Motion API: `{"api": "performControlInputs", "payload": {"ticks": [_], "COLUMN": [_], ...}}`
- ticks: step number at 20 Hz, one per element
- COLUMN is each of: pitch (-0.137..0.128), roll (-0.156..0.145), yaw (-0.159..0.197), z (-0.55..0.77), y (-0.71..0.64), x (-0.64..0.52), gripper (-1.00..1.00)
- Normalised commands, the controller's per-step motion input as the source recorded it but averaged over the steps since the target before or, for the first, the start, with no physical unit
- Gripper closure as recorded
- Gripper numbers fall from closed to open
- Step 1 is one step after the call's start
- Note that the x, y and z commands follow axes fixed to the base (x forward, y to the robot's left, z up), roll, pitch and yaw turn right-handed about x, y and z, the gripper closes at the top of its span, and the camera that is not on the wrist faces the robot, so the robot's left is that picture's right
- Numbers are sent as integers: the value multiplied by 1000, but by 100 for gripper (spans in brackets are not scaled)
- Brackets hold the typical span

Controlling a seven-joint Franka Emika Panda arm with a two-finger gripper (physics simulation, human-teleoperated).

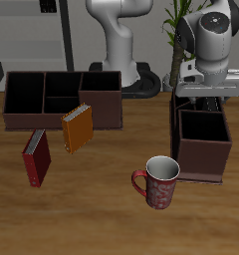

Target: Place the striped book into the left desk caddy's back compartment

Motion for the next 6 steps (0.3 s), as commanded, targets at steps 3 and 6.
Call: {"api": "performControlInputs", "payload": {"ticks": [3, 6], "pitch": [0, 5], "roll": [-5, -11], "yaw": [5, 12], "z": [-5, -39], "y": [-133, -345], "x": [-3, 28], "gripper": [-100, -100]}}
